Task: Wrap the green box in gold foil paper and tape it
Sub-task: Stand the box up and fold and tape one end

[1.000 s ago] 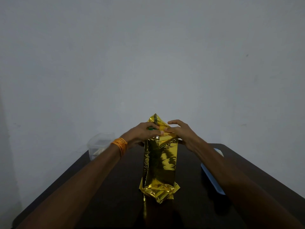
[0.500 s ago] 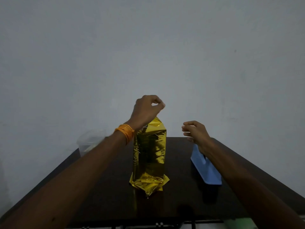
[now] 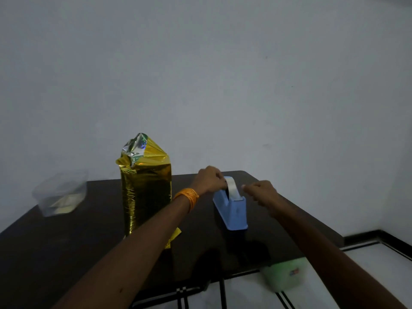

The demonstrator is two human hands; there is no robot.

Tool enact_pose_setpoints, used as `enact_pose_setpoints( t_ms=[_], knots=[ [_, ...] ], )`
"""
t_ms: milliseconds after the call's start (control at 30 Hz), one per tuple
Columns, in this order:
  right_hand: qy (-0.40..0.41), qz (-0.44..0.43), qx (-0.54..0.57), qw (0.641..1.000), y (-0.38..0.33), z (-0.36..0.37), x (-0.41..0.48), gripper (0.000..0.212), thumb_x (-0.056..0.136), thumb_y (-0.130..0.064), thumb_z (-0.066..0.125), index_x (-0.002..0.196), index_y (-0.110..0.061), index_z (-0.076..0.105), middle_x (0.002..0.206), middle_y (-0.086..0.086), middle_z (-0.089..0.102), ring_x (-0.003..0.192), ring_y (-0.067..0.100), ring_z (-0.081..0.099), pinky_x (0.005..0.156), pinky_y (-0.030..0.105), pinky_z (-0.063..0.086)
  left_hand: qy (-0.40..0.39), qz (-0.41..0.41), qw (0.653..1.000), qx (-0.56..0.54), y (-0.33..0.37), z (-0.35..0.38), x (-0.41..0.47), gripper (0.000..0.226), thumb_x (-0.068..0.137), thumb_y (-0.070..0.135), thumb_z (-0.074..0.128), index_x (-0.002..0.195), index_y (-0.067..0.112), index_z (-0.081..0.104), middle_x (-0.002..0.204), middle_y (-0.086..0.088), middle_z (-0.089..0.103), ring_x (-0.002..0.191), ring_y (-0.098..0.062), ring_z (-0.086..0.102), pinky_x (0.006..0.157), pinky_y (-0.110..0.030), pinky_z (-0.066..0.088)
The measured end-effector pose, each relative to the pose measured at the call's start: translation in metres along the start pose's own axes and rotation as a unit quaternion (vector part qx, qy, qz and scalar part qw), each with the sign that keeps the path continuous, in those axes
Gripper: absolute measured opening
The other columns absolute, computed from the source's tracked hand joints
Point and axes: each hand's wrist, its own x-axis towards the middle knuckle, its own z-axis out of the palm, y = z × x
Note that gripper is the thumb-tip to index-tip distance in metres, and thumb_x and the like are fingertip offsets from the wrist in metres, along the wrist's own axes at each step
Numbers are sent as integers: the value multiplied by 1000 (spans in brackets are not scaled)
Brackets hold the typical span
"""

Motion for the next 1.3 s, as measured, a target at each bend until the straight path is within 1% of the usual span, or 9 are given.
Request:
enact_pose_setpoints(
  t_ms=[133, 233, 367, 533, 633, 733, 867, 1067, 1300],
  knots=[
    [-53, 53, 19, 997, 9, 8, -3, 34, 96, -32, 61, 99, 0, 70, 77, 3, 60, 66, 12, 51, 55, 25, 35, -116, -36, 992, 13, -11, 34, -3, 37, 74, 25, 83, 104, 5, 73, 107, -12, 71, 92, -25, 70, 72, -36, 62],
    [-56, 75, 79, 992, 7, 17, 1, 29, 91, -23, 69, 103, 3, 70, 87, 10, 69, 68, 14, 60, 58, 25, 42, -91, -26, 995, -2, -21, 53, -5, 51, 68, 31, 89, 109, 9, 69, 113, -9, 68, 93, -22, 67, 73, -37, 61],
    [-45, 110, 106, 987, 3, 22, 5, 25, 86, -12, 74, 102, 6, 69, 89, 11, 67, 66, 14, 59, 47, 20, 40, -80, -23, 995, -52, -30, 59, -5, 41, 67, 29, 90, 97, 11, 68, 109, -11, 68, 92, -28, 70, 73, -44, 61],
    [-27, 77, 108, 991, -8, 23, 8, 10, 88, -10, 71, 83, -3, 68, 73, 6, 64, 57, 10, 54, 40, 15, 39, -82, -33, 991, -96, -34, 65, -7, 47, 70, 22, 88, 108, 6, 66, 116, -14, 64, 90, -29, 69, 63, -40, 62],
    [8, 37, 87, 995, -11, 27, 10, 17, 81, -8, 77, 68, 1, 71, 74, 16, 69, 60, 16, 59, 54, 24, 48, -80, -35, 991, -104, -37, 69, -8, 51, 73, 23, 86, 115, 6, 63, 114, -14, 63, 92, -29, 68, 66, -39, 62],
    [31, 30, 83, 996, -8, 29, 6, 35, 77, -8, 80, 47, -9, 63, 57, 10, 62, 56, 19, 56, 60, 34, 46, -55, -21, 995, -84, -40, 74, -8, 51, 72, 29, 87, 113, 8, 65, 107, -9, 63, 91, -23, 64, 68, -35, 61],
    [58, 34, 104, 992, -6, 29, -8, 32, 80, -10, 78, 52, -8, 63, 56, 4, 62, 53, 15, 55, 51, 27, 43, -36, -8, 997, -61, -39, 75, -10, 48, 69, 35, 87, 106, 10, 68, 107, -12, 68, 94, -26, 67, 76, -43, 60],
    [72, 18, 94, 993, 0, 29, -29, 28, 82, -13, 76, 57, -8, 66, 63, 8, 66, 48, 11, 53, 44, 21, 38, -19, 9, 999, -50, -38, 78, -15, 47, 72, 36, 85, 107, 9, 69, 110, -12, 69, 96, -27, 67, 79, -42, 59],
    [61, 50, 104, 991, 20, 32, -44, 29, 87, -12, 73, 61, -8, 59, 71, 7, 64, 63, 14, 61, 42, 13, 42, -3, 16, 999, -33, -35, 78, -18, 45, 74, 35, 83, 108, 8, 70, 111, -12, 70, 100, -26, 66, 84, -38, 57]
  ],
)
